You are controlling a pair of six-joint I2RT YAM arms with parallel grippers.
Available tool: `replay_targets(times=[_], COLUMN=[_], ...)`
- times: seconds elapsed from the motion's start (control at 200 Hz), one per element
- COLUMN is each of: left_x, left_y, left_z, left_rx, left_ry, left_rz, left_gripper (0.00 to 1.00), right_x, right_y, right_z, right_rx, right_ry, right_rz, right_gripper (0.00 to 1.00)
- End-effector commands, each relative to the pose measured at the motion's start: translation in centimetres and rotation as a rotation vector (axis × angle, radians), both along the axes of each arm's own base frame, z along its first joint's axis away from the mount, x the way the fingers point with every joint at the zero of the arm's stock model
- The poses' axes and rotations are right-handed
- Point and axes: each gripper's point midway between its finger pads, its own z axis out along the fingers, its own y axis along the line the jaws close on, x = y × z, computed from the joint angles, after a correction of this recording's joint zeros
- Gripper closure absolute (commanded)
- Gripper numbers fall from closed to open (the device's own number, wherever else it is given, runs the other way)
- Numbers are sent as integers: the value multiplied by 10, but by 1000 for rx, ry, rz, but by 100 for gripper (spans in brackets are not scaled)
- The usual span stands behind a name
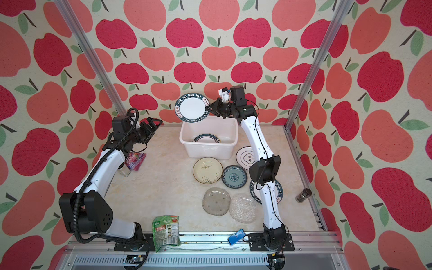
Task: Place the plates into the plastic bin on the countertop
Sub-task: Place the plate in the plastic bin.
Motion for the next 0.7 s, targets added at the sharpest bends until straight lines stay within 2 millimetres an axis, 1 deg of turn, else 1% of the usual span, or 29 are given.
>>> replay_targets(times=[0.0,0.05,0.09,0.16,0.265,0.425,0.55,0.61,0.695], left_x=[-4,-6,-7,-10,-12,-5,4,8,11], left_y=[-6,-7,-7,-7,-6,-1,-3,-3,-3], left_z=[6,4,1,-10,-19,-35,-36,-39,-44], left_rx=[-19,-18,-8,10,21,20,8,7,4], left_ry=[20,33,49,98,126,165,166,170,182], left_rz=[-39,-45,-51,-57,-60,-50,-58,-61,-60], left_gripper=[1,1,1,1,1,1,1,1,1], right_x=[-3,-6,-9,-15,-22,-18,-19,-19,-18], right_y=[-16,-19,-21,-28,-38,-48,-56,-54,-56], right_z=[-20,-27,-36,-50,-69,-89,-110,-118,-135], right_rx=[-72,-94,-124,-191,-280,-352,-423,-448,-479], right_ry=[77,86,108,131,159,184,222,219,259], right_rz=[-48,-46,-45,-45,-51,-82,-98,-91,-97], right_gripper=[100,100,100,100,100,100,100,100,100])
